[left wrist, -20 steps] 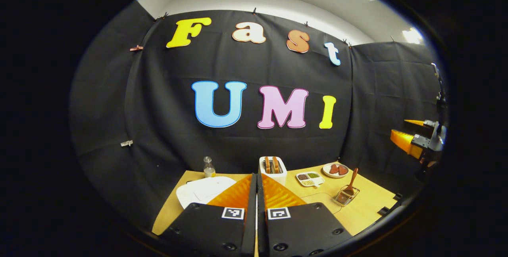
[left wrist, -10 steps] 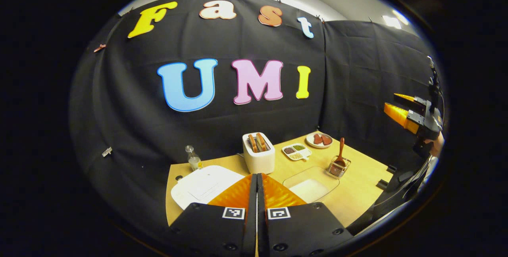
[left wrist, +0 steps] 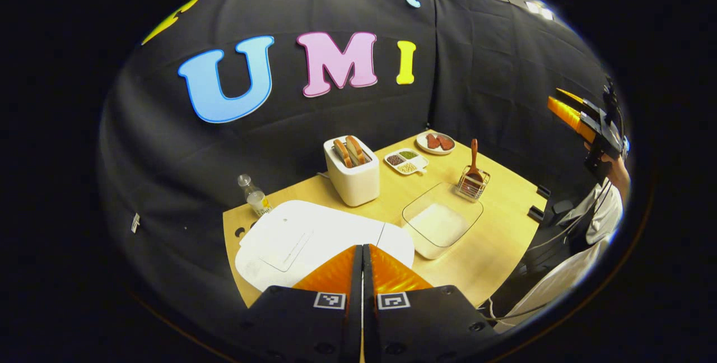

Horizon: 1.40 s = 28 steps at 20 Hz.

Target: Close the left gripper, press the button to open the rice cooker; take a wooden spoon from the chopstick holder with the right hand, scoop a spoonful of rice and pour it into the rice cooker, then put the wooden spoon back into the chopstick holder.

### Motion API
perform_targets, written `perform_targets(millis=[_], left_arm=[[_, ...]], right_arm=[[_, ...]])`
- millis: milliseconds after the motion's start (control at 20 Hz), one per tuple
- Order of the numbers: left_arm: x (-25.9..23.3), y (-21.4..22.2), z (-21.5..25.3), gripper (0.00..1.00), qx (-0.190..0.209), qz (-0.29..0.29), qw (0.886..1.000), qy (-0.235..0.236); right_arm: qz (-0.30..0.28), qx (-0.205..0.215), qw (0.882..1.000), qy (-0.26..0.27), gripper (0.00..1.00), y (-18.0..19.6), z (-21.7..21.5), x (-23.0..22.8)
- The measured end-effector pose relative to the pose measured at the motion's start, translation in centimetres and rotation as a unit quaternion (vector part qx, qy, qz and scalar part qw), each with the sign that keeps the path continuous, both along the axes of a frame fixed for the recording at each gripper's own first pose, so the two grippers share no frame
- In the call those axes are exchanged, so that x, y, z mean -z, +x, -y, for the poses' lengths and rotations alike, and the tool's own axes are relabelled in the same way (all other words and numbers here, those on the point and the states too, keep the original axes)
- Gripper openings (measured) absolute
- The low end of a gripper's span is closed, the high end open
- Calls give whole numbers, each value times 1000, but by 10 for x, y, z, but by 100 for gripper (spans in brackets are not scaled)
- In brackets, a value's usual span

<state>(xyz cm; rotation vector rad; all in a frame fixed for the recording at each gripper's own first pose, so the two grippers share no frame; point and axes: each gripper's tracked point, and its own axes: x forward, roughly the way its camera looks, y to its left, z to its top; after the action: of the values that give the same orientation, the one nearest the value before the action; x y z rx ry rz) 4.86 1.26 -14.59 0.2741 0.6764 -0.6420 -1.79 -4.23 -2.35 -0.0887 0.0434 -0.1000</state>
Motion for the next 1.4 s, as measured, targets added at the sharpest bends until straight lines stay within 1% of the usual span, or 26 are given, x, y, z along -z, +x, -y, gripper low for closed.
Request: perform_targets(millis=[100, 300, 450, 550, 700, 900, 1000, 1100, 1300, 1400], left_arm=[[14, 8, -7, 6, 11, -18, 1000, 18], [36, 18, -10, 7, 33, -54, 998, 26], [56, 31, -21, 7, 45, -78, 994, 61], [67, 40, -29, 7, 41, -89, 992, 82], [82, 33, -18, 7, 56, -129, 987, 78], [99, 27, -16, 7, 73, -163, 978, 106], [102, 27, -15, 6, 85, -163, 976, 120], [104, 27, -17, 7, 88, -169, 972, 135], [108, 25, -18, 7, 99, -167, 966, 169], [101, 28, -17, 7, 92, -151, 969, 175]], right_arm=[[-3, 4, 1000, -1, 97, -2, 1, 3], [-8, 13, 1000, -11, 97, -7, 3, 5], [-7, 21, 1000, -13, 97, -12, 7, 3], [-6, 28, 1000, -12, 97, -17, 9, 2], [-10, 38, 999, -18, 97, -25, 13, 7], [-16, 56, 998, -13, 97, -38, 21, 9], [-18, 62, 998, -18, 97, -44, 25, 10], [-20, 65, 998, -19, 97, -49, 26, 12], [-21, 69, 997, -8, 97, -56, 26, 12], [-21, 64, 998, -10, 97, -60, 23, 14]])
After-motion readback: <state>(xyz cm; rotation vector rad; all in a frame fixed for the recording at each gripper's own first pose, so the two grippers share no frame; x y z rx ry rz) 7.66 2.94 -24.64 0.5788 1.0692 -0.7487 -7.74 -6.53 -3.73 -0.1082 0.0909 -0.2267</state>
